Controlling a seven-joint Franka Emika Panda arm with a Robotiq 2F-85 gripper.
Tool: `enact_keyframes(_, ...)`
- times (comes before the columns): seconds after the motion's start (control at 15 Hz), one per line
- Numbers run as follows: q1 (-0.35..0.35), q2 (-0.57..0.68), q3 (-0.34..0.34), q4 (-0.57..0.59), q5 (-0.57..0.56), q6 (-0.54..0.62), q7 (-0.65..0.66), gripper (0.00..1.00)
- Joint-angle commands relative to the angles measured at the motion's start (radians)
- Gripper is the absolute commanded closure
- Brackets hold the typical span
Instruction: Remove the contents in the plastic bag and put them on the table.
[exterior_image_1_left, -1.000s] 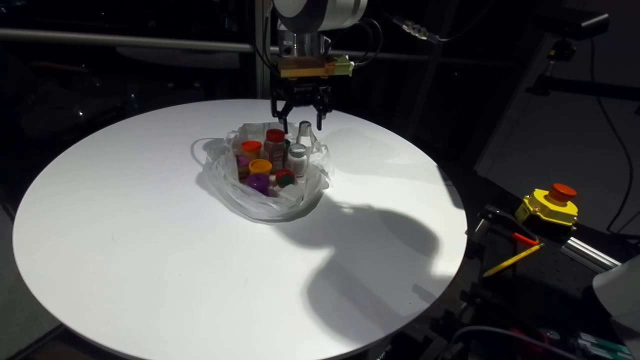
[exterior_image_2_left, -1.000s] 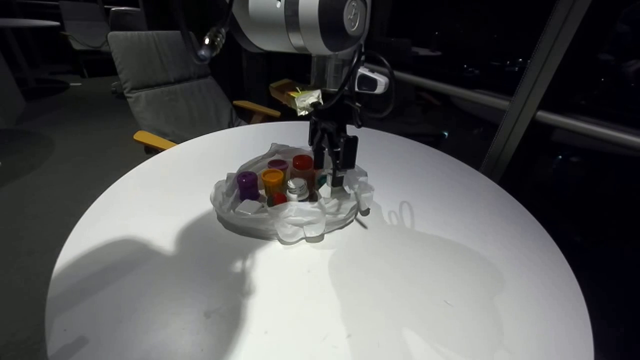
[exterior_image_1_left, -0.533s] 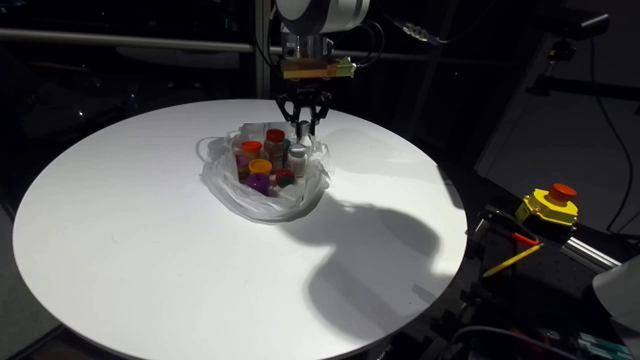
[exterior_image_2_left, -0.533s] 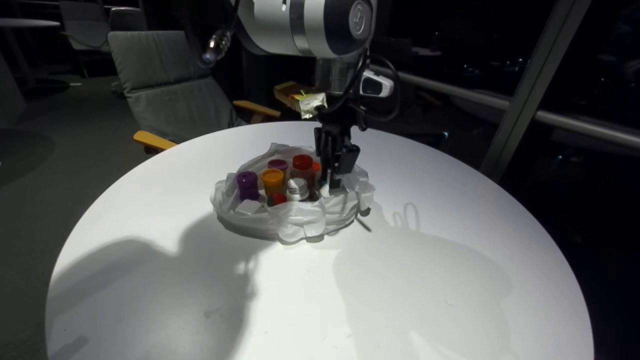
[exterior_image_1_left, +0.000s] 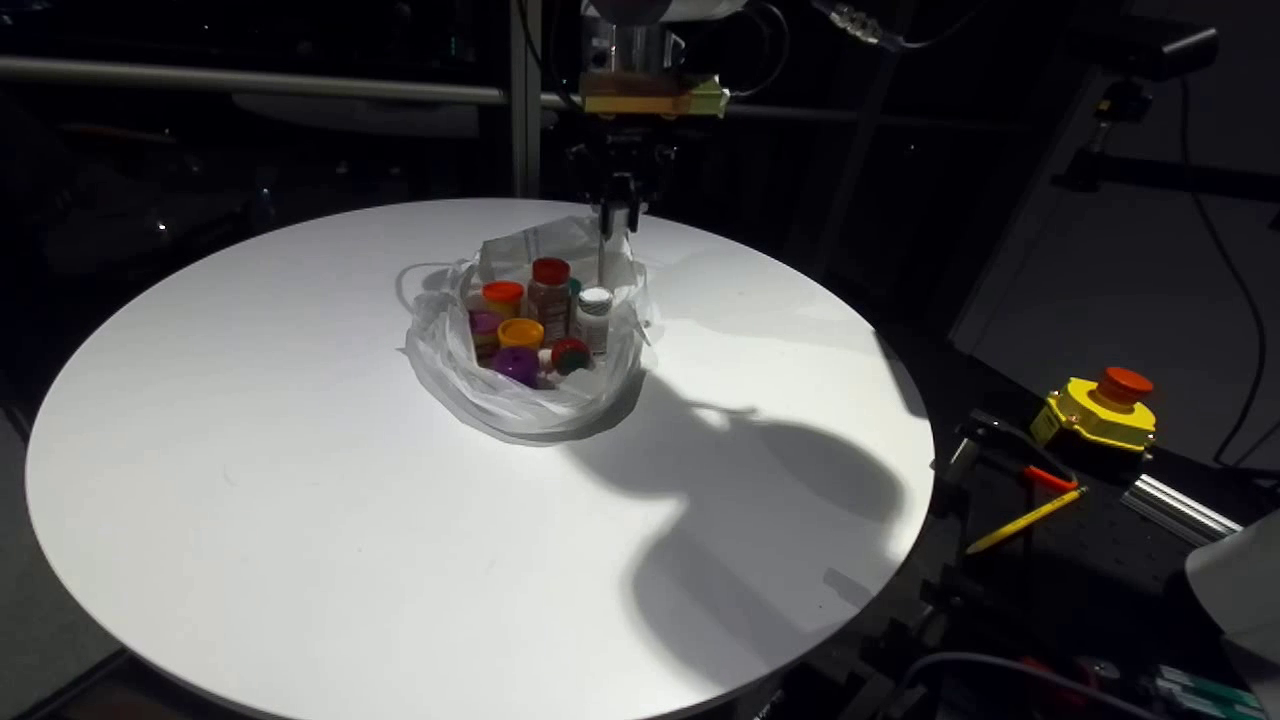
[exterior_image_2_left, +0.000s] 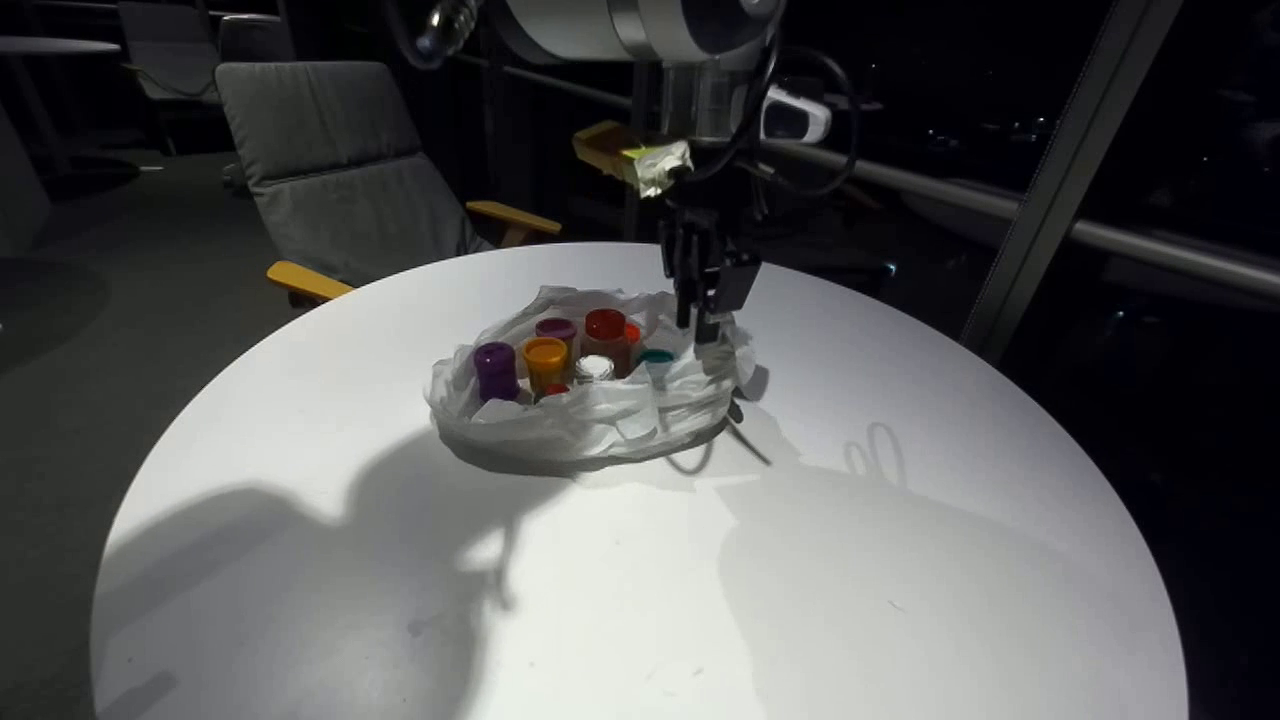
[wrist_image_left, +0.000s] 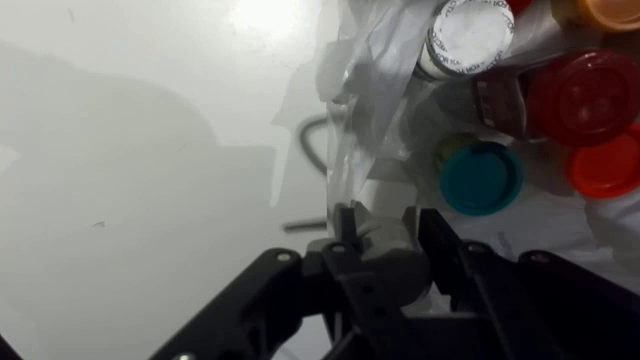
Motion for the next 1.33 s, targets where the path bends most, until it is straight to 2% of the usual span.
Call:
enact_keyframes(0.0, -0.008, -0.213, -0.028, -0.166, -0.009, 0.075, -0.042, 0.89)
enact_keyframes(0.27, -0.105, -0.342, 0.016, -0.284, 0.112, 0.143, -0.245, 0.89)
enact_keyframes(0.47, -0.156, -0.342, 0.043, -0.302, 0.235, 0.123, -0.393, 0.89)
enact_keyframes(0.6, -0.175, -0.333, 0.049, -0.323, 0.284, 0.119, -0.447, 0.89)
enact_keyframes(0.87, -0.172, -0.296, 0.028, -0.378, 0.263, 0.134, -0.419, 0.89)
enact_keyframes(1.27, -0.129, -0.201, -0.041, -0.403, 0.15, 0.194, -0.252, 0.89)
